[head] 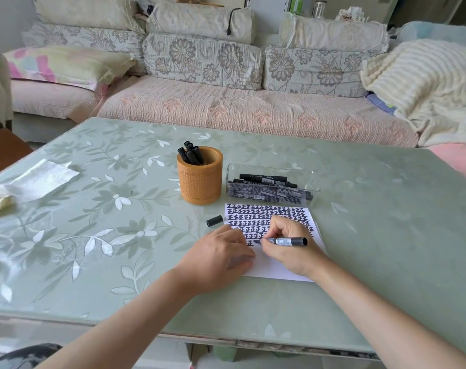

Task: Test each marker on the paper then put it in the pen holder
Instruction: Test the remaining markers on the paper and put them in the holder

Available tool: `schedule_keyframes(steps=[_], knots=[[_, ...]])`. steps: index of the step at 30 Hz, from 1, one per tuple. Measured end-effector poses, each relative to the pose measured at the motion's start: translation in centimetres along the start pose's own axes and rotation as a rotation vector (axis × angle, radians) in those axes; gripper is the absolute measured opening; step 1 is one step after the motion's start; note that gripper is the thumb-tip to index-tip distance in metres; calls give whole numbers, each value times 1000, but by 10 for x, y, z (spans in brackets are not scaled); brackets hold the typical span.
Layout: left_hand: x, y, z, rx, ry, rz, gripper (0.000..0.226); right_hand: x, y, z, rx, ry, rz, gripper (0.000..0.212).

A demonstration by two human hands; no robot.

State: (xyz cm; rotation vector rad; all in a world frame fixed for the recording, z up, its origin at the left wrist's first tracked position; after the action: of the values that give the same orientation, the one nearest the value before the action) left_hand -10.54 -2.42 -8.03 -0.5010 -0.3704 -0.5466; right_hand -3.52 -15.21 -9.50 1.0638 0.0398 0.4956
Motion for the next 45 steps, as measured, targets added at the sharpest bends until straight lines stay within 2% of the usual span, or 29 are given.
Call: schedule_keyframes(steps=[23, 30, 35, 39, 41, 43, 45], knots=[[0, 0, 0, -9, 0, -6, 13, 0, 1, -2, 25, 57, -10, 22], [0, 0, -1, -10, 4, -18, 13, 2, -6, 6, 259, -30, -100, 18], [0, 1, 4, 20, -20, -27, 15, 2, 3, 9, 267, -66, -102, 15], [3, 23, 26, 87, -183, 92, 19, 7, 5, 11, 265, -27, -108, 28], [2, 42, 36, 106, -242, 201, 17, 10, 11, 10, 254, 27, -76, 43], [-1, 60, 40, 132, -238, 305, 17, 13, 13, 8, 309, 86, -90, 52], [-4, 74, 37, 174, -186, 383, 21, 15, 13, 4, 369, 129, -144, 46]])
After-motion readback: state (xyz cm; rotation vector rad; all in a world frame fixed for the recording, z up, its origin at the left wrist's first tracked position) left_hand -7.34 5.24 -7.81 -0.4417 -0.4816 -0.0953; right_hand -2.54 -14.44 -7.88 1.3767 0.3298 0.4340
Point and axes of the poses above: each hand's wrist, its own x-axis towards the middle knuckle, its own z-axis out of the back of the hand, y = z × x, the point moved 9 cm from there along x, towards the middle knuckle, and after that the axes turned 1 degree about -y, right-handed, at the moved point
